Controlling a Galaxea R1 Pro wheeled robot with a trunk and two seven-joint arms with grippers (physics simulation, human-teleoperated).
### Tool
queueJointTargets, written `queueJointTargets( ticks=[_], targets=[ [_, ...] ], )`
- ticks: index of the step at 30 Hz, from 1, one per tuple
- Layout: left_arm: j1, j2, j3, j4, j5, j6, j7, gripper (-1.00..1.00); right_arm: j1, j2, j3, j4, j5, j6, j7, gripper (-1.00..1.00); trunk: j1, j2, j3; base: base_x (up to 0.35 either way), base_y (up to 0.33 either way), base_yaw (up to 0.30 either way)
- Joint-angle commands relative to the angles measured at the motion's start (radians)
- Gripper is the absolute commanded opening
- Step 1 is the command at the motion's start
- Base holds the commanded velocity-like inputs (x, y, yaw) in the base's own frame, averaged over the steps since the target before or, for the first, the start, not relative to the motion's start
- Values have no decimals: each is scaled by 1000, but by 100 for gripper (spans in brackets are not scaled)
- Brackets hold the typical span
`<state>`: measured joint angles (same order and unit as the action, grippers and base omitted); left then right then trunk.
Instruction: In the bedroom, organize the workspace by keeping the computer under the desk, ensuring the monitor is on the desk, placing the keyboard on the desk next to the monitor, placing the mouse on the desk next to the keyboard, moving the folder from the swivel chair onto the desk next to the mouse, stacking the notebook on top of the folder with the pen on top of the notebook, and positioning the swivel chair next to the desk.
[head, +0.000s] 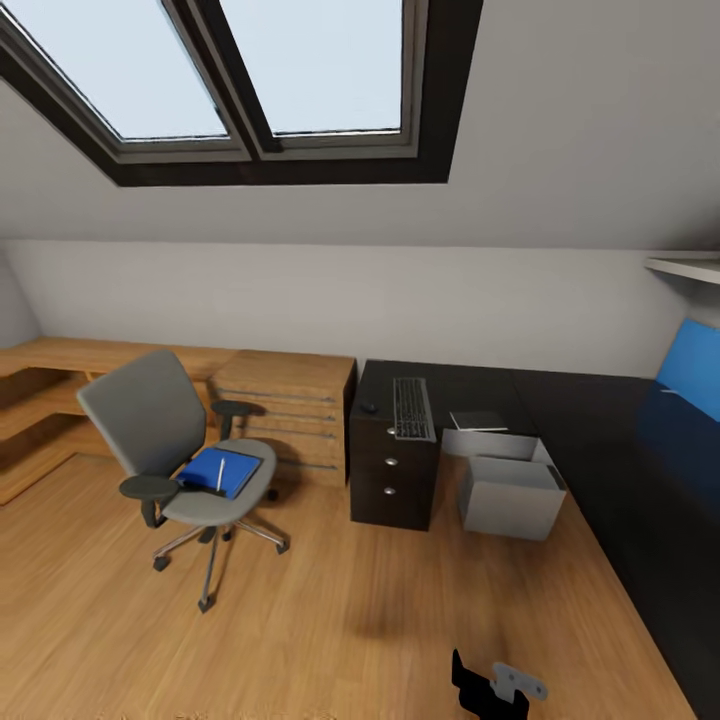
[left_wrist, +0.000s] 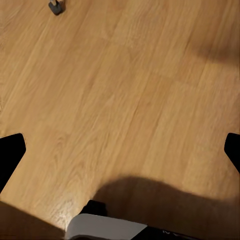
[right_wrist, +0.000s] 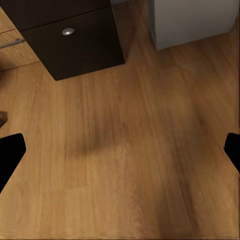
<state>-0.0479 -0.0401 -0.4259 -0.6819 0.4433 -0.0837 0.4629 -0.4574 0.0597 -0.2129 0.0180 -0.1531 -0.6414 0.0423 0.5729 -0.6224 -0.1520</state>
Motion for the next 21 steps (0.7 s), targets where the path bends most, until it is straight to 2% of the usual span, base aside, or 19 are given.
queueJointTargets(
  ticks=[1, 12, 21],
  targets=[
    [-1, 1, -6, 2, 11, -7, 7, 100, -1, 0, 1, 2, -9, -4, 5, 100, 0, -2, -2, -325, 0, 0],
    [-1, 0, -7, 5, 11, -7, 7, 100, -1, -1, 1, 2, -6, -4, 5, 100, 0, -2, -2, -333, -26, 0],
    [-1, 0, -7, 5, 11, -7, 7, 100, -1, -1, 1, 2, -5, -4, 5, 100, 0, -2, -2, -296, -185, 0]
  ],
)
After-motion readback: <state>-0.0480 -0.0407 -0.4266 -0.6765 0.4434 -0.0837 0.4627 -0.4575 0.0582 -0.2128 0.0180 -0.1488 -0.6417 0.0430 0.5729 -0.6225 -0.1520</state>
